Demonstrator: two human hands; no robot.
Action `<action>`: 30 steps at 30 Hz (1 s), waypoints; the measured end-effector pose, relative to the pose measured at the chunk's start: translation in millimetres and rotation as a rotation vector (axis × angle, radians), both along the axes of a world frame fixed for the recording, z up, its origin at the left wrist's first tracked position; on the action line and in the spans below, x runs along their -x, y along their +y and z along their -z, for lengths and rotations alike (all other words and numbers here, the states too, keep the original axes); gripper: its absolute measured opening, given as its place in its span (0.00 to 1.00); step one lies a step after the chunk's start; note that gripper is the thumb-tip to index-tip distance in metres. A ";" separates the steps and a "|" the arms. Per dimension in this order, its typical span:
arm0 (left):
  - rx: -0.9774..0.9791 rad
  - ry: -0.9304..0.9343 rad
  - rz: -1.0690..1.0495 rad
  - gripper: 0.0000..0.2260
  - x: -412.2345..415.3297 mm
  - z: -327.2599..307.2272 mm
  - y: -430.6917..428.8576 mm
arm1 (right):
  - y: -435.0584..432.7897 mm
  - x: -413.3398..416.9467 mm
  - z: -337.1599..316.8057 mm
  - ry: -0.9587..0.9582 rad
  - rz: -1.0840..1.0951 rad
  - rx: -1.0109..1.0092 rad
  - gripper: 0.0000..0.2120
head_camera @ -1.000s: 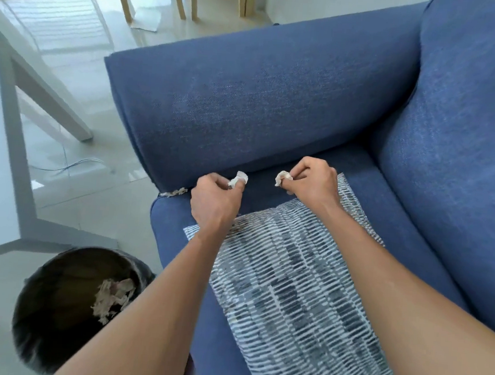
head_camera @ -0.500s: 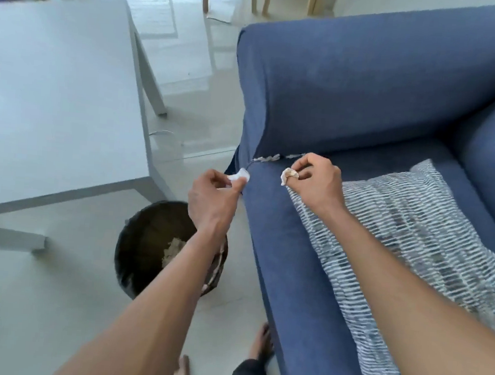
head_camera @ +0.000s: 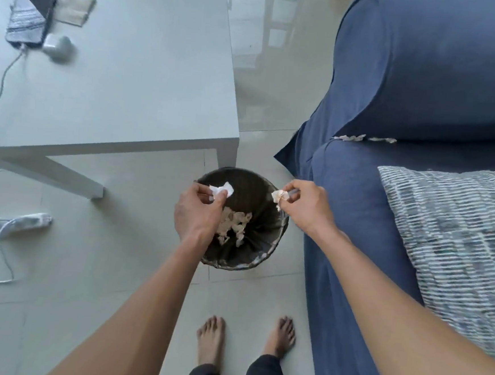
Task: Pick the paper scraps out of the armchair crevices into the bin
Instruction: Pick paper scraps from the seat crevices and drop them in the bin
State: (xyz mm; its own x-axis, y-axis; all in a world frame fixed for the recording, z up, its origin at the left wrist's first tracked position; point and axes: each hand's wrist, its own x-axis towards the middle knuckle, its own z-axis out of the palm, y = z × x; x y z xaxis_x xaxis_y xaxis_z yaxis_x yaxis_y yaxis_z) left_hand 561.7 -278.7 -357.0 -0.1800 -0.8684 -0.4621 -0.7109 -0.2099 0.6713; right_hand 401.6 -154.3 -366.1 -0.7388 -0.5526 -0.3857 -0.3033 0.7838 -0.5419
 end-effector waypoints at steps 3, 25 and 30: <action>-0.016 -0.045 0.011 0.12 -28.2 14.7 -4.8 | -5.0 -22.4 15.8 -0.019 -0.046 -0.035 0.07; -0.010 -0.164 0.187 0.10 -69.5 42.3 -10.8 | -17.8 -80.2 66.4 -0.291 -0.111 -0.264 0.06; -0.032 -0.152 0.220 0.11 -66.3 46.5 -9.4 | -16.5 -73.4 65.6 -0.278 -0.081 -0.251 0.06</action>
State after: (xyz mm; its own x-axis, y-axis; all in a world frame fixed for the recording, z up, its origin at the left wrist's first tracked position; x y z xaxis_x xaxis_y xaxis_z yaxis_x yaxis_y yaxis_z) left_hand 628.0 -288.1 -403.5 -0.2891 -0.8009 -0.5244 -0.8337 -0.0586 0.5491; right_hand 475.0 -170.9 -431.7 -0.5448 -0.4673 -0.6963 -0.2378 0.8823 -0.4061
